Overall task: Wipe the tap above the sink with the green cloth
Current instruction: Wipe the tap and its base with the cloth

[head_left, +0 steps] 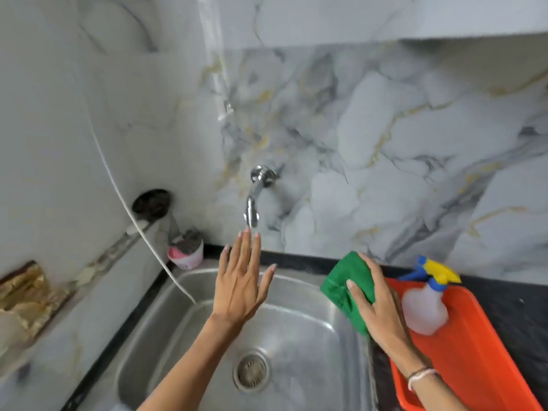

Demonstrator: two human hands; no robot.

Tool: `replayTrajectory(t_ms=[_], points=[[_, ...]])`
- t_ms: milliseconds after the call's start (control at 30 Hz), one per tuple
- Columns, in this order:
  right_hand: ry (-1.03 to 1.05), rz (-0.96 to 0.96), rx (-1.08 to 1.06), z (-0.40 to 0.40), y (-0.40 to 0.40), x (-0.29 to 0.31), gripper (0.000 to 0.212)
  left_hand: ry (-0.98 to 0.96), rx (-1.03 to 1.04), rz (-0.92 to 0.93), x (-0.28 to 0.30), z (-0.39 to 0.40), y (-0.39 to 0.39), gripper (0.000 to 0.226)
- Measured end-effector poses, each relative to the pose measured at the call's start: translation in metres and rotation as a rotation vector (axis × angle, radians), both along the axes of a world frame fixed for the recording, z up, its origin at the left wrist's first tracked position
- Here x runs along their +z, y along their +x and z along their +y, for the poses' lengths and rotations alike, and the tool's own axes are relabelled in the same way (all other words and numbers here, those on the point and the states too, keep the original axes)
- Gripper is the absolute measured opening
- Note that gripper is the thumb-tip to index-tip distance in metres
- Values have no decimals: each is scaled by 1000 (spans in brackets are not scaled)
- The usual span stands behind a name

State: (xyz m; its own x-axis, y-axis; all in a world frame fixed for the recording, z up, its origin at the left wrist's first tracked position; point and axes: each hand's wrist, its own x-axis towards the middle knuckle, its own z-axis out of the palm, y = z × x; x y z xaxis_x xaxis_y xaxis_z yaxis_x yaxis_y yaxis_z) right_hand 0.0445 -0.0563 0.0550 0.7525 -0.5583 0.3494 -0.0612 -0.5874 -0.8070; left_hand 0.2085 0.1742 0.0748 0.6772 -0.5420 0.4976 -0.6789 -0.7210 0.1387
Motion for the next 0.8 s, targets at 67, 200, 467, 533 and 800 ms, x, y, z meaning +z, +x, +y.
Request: replayTrajectory(t_ms=[67, 200, 467, 533, 800], points=[[32, -43, -8, 17, 36, 14, 56, -48, 0, -98, 26, 15, 46, 70], [52, -108, -35, 36, 108, 45, 52, -135, 17, -253, 88, 22, 139, 66], [-369, -299, -155, 27, 236, 100, 50, -94, -55, -675, 169, -32, 287, 57], [-543, -300, -191, 15, 264, 107, 49, -62, -92, -772, 168, -49, 311, 58], [-1082, -317, -205, -17, 329, 91, 62, -219, -47, -910, 140, -90, 354, 65]])
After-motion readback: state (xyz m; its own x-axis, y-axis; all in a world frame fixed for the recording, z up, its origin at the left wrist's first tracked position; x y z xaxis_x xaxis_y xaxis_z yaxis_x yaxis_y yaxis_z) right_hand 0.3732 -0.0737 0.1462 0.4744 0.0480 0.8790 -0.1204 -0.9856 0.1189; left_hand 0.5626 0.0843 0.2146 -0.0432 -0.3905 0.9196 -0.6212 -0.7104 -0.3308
